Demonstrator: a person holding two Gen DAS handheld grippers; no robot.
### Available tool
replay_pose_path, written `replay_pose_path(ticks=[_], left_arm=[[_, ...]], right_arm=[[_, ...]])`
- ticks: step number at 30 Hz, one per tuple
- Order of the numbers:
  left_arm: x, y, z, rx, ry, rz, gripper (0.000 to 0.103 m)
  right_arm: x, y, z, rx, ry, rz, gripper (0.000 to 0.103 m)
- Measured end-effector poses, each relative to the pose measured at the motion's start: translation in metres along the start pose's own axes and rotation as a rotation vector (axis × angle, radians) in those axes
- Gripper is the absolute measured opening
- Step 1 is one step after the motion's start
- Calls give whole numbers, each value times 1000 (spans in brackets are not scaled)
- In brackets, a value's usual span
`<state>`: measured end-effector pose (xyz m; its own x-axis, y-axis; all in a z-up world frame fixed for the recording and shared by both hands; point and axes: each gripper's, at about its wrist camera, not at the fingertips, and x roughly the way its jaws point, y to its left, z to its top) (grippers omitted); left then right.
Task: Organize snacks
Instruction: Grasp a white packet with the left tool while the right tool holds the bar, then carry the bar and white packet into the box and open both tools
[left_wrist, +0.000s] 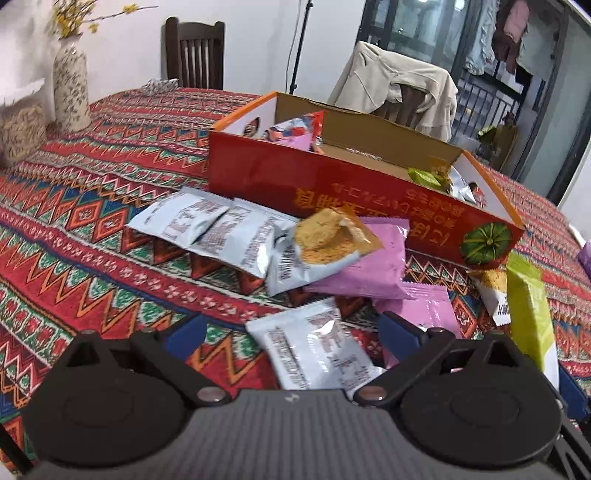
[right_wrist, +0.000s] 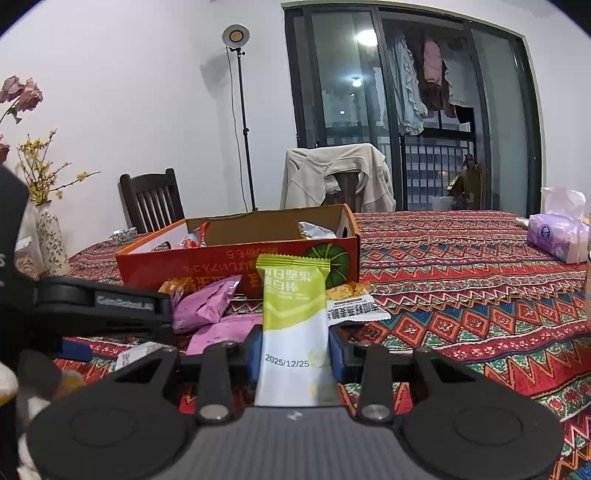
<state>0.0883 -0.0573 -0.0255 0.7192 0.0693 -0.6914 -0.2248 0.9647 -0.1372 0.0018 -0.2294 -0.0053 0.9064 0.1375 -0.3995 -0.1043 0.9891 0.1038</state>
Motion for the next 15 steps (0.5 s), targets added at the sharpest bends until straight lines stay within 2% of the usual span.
replay_pose_path(ticks=[1,2,4,5,7,8,10,15], left_arm=[[4,-4,-1,20,9,12,100],[8,-8,-5,42,26,28,96],[7,-14,-14,110,-10,82,84],[6,-14,-17,125,-24,78,77],[0,-12,-19,147,-36,50,53],[-3,-10,-19,154,-38,39,48],[-9,-1,-20,136,-38,-4,43],[-28,11,-23,145,-120,-53,42]], right_arm=[[0,-1,0,2,1,-3,35],[-1,-2,-1,5,2,-5,35],[-2,-4,-2,8,1,-8,36],[-2,-4,-2,10,2,-7,36],[-2,-5,-3,14,3,-6,36],[-2,-5,-4,14,2,-5,36],[-3,-4,-4,14,0,-2,36],[-3,-4,-4,10,-5,7,36]])
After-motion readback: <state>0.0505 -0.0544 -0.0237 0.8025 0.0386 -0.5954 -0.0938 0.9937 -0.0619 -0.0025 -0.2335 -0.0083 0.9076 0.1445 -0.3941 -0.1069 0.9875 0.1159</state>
